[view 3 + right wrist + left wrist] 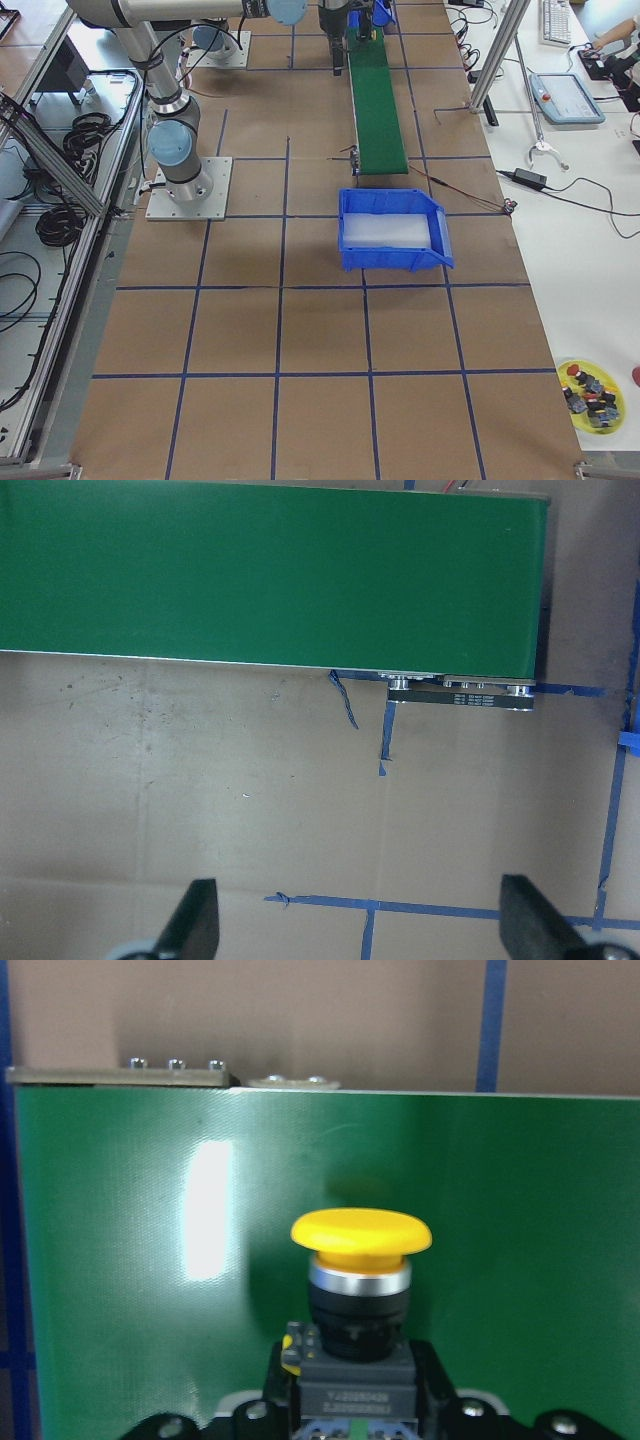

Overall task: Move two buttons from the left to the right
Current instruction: 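Carry the yellow button with the left gripper onto the conveyor, then open the left gripper and lift away from the yellow button, then reach the left gripper into the bin and grasp the red button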

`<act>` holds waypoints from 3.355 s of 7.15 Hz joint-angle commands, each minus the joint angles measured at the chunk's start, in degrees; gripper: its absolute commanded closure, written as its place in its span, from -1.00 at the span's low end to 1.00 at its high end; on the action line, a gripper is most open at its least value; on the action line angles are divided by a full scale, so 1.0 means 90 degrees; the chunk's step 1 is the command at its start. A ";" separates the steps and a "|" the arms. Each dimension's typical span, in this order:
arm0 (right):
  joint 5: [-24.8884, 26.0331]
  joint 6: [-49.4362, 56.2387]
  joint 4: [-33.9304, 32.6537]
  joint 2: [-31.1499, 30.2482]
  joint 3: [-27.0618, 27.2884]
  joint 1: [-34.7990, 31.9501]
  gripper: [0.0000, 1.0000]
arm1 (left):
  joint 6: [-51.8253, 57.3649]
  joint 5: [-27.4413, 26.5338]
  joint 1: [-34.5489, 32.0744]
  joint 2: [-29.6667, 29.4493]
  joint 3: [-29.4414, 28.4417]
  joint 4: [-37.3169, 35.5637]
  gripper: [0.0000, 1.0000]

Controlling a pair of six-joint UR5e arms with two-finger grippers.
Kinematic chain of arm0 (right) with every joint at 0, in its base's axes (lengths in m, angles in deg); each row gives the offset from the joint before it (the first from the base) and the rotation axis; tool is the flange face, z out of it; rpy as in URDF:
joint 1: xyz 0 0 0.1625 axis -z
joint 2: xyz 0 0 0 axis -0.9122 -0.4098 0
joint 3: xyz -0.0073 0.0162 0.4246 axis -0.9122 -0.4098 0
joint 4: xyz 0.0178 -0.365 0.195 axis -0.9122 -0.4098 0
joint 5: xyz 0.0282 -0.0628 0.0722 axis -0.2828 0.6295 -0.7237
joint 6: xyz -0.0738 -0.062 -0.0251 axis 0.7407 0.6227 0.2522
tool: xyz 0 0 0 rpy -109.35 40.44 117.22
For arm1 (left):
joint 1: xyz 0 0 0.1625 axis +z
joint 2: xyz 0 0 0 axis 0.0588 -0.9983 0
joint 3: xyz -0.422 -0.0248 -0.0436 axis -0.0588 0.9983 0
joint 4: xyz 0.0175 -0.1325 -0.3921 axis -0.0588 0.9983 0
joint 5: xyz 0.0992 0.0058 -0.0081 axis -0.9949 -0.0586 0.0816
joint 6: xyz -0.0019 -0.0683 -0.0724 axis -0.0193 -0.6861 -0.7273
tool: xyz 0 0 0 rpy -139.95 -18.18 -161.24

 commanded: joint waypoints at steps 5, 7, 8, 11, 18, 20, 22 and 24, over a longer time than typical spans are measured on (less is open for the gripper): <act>0.0000 0.0000 0.0000 0.0000 -0.0002 0.0008 -1.00 | 0.0077 0.0016 0.0374 0.0629 -0.0953 0.1194 -1.00; 0.0000 0.0000 0.0000 0.0000 0.0008 -0.0002 -1.00 | 0.0126 0.0016 0.0384 0.1205 -0.1317 0.2176 -1.00; 0.0000 0.0000 0.0000 0.0000 0.0008 0.0008 -1.00 | 0.0484 -0.0023 0.0442 0.1324 -0.1260 0.2198 -1.00; 0.0019 0.0000 -0.0019 0.0000 0.0008 0.0077 -1.00 | 0.1286 -0.0062 0.1668 0.1277 -0.1279 0.2208 -1.00; 0.0010 -0.0010 -0.0019 0.0000 0.0008 0.0086 -1.00 | 0.3279 0.0015 0.3187 0.0808 -0.1085 0.1975 -0.99; 0.0029 0.0000 -0.0039 -0.0010 0.0008 0.0106 -1.00 | 0.3281 0.0035 0.3187 0.0526 -0.1084 0.1751 -0.99; 0.0029 0.0000 -0.0049 -0.0010 0.0008 0.0145 -1.00 | 0.3281 0.0035 0.3177 0.0301 -0.0948 0.1439 -0.98; 0.0029 0.0000 -0.0039 -0.0010 0.0008 0.0145 -1.00 | 0.3126 0.0026 0.3119 -0.0002 -0.0684 0.0813 -0.98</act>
